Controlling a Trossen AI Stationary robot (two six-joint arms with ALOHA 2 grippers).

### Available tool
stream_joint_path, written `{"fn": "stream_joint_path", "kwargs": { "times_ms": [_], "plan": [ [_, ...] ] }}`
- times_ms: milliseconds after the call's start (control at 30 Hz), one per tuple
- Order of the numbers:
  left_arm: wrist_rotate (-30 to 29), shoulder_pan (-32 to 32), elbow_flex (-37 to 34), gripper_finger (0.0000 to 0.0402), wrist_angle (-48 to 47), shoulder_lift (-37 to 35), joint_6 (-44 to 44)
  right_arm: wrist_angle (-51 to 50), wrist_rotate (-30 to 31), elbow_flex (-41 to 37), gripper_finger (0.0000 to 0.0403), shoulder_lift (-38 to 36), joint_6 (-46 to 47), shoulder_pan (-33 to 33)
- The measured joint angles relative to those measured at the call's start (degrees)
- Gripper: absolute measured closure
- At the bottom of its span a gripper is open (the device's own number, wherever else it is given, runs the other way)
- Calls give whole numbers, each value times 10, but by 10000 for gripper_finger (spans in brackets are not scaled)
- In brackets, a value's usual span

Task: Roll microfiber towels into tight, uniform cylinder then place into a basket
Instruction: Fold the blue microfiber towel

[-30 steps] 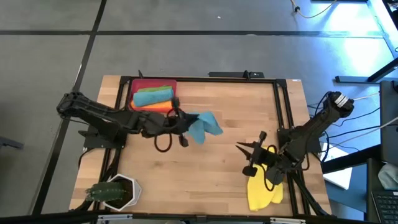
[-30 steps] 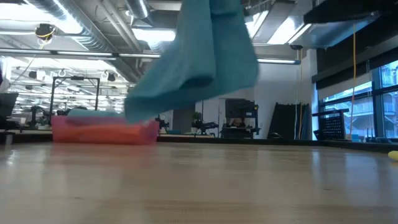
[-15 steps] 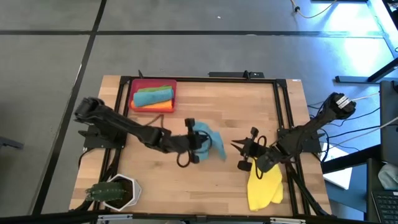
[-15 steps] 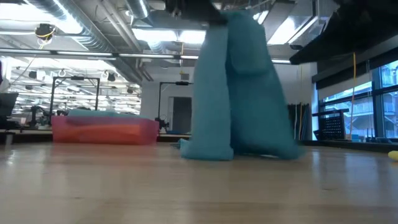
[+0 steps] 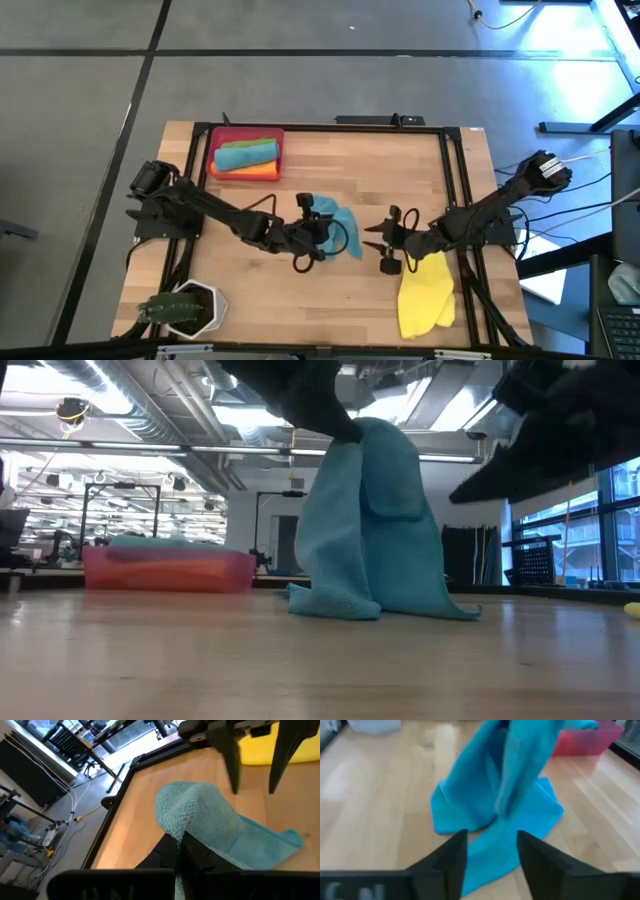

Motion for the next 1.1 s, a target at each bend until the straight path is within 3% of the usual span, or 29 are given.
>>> {"fn": "stream_joint_path", "kwargs": {
  "times_ms": [167,333,533,1100],
  "plan": [
    [0,-1,0,402,-1,0,0,0,-44,0,169,51,-12,-13],
    [-9,-1,0,402,-1,0,0,6,-112,0,151,118,-89,-14],
    [-12,-1,0,402,-2,0,0,82,-130,2,168,175,-117,-14],
    [-30,-2,0,401,7,0,-1,41,-144,58,254,249,-139,-31]
  ]
}}
